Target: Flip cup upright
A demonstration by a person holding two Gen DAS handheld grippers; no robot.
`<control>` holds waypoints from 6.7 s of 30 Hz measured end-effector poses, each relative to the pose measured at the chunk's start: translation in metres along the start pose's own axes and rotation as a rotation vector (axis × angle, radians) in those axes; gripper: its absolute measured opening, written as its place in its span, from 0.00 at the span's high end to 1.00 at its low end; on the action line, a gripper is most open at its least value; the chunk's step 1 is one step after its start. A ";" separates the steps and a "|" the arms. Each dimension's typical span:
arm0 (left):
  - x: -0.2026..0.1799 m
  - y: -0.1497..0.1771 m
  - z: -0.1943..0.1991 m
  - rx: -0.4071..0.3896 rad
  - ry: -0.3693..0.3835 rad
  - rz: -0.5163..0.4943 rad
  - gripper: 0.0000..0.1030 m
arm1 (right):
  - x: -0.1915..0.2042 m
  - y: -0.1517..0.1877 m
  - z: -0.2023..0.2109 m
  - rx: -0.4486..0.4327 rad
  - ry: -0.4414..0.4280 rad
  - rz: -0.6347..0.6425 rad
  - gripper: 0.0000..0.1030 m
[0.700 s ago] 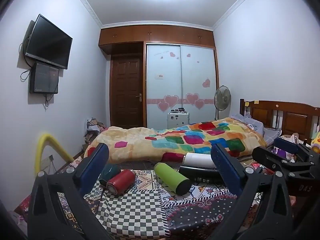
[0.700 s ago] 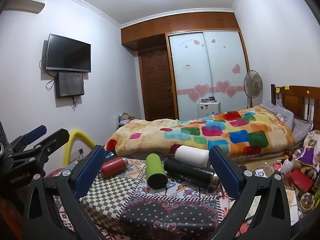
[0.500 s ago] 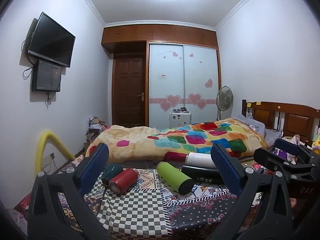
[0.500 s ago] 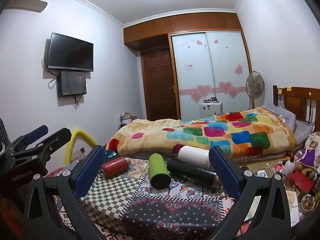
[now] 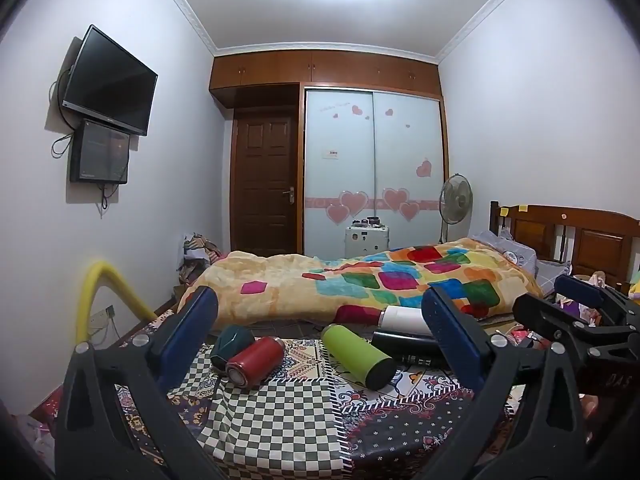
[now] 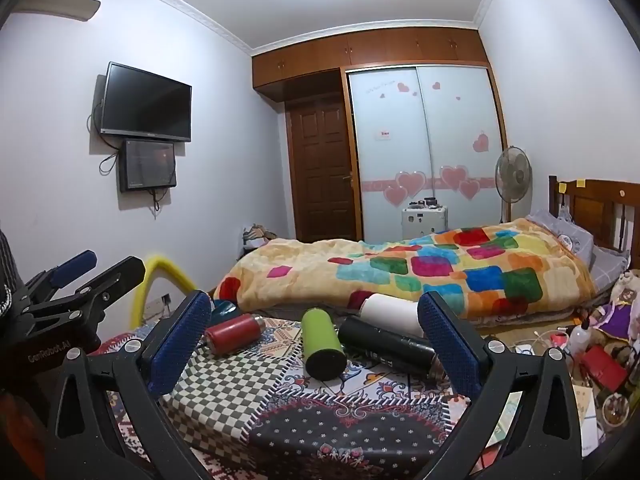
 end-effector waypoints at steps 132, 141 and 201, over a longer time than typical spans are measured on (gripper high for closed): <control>0.094 0.209 -0.257 0.965 0.096 -0.179 0.37 | -0.035 0.096 -0.137 0.297 -0.010 -0.018 0.00; 0.036 0.187 -0.203 0.933 0.212 -0.202 0.37 | -0.031 0.079 -0.112 0.260 -0.015 -0.017 0.00; 0.040 0.228 -0.148 0.829 0.268 -0.103 0.38 | 0.001 0.163 -0.149 0.516 -0.016 0.103 0.00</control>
Point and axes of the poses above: each gripper's, at about its wrist camera, not at the fingertips, and z roughly against the way its jaws point, x to its left, y to its underside, the point moved 10 cm from there along -z, roughly the way its jaws point, and after that the axes turned 5 degrees about y, right-handed, at the moved point
